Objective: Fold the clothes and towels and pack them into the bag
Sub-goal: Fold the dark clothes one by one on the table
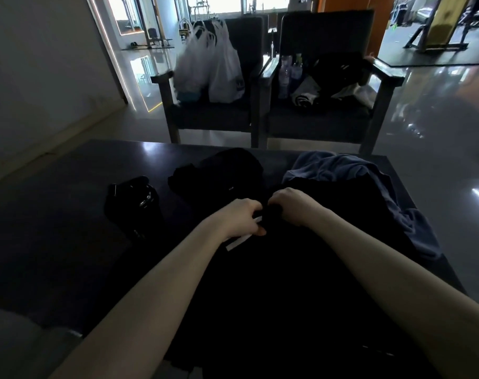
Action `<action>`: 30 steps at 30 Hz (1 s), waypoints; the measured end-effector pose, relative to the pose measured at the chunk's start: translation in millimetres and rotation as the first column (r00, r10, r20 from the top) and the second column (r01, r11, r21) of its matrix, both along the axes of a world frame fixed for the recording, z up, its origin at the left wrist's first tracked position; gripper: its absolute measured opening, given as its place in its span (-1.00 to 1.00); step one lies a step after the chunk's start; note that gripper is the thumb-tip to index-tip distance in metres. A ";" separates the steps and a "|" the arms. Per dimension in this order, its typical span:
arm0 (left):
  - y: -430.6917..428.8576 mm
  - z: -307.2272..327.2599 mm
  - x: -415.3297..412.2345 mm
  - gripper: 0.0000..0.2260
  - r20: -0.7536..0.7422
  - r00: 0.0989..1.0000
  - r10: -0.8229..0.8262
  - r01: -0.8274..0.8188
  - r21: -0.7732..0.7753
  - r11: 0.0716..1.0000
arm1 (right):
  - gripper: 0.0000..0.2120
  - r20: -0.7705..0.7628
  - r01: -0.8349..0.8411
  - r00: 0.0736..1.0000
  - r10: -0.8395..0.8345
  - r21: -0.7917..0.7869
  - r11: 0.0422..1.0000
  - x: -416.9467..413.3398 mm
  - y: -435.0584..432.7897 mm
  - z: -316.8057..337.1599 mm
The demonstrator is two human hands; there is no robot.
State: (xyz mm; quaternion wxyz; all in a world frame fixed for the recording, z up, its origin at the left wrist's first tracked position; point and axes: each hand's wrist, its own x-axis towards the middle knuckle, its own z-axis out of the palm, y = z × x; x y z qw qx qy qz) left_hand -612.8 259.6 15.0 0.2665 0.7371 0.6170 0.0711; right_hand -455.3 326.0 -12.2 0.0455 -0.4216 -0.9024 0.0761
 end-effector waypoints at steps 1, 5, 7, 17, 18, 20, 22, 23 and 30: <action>-0.9 1.7 -3.7 -0.70 -0.042 0.999 0.012 -0.014 -0.056 0.998 | -0.72 -0.071 0.042 0.997 -0.041 0.013 0.999 5.4 -0.5 -0.4; -13.7 11.8 -20.5 -0.72 -0.031 0.999 0.042 -0.049 -0.296 0.954 | -0.70 -0.248 0.199 0.949 -0.195 -0.010 0.980 27.6 -5.6 -3.4; -24.8 19.7 -21.6 -0.80 0.036 0.998 0.058 -0.045 -0.284 0.958 | -0.72 -0.289 0.277 0.911 -0.294 -0.099 0.956 32.3 -8.9 -4.9; -74.0 1.2 56.5 -0.68 -0.127 0.974 -0.189 0.194 0.025 0.981 | -0.83 -0.404 0.464 0.686 -0.605 -0.397 0.792 49.2 -21.1 -5.7; -72.7 -8.4 57.4 -0.49 -0.202 0.960 -0.196 0.189 -0.053 0.980 | -0.81 -0.401 0.462 0.702 -0.588 -0.372 0.805 51.1 -22.3 -6.2; -72.4 -26.0 55.8 -0.26 -0.309 0.919 -0.244 0.203 -0.159 0.966 | -0.75 -0.396 0.454 0.723 -0.567 -0.347 0.821 54.6 -24.5 -9.0; -73.4 -43.6 53.3 -0.28 -0.358 0.900 -0.251 0.213 -0.141 0.967 | -0.69 -0.395 0.429 0.734 -0.553 -0.361 0.828 58.0 -26.4 -13.7; -74.6 -49.8 53.2 -0.35 -0.369 0.902 -0.223 0.204 -0.092 0.975 | -0.66 -0.392 0.419 0.739 -0.548 -0.368 0.830 59.3 -27.7 -15.7; -73.1 -41.6 51.7 -0.78 -0.372 0.912 -0.173 0.215 0.076 0.974 | -0.63 -0.443 0.415 0.698 -0.562 -0.389 0.822 58.0 -34.0 -23.2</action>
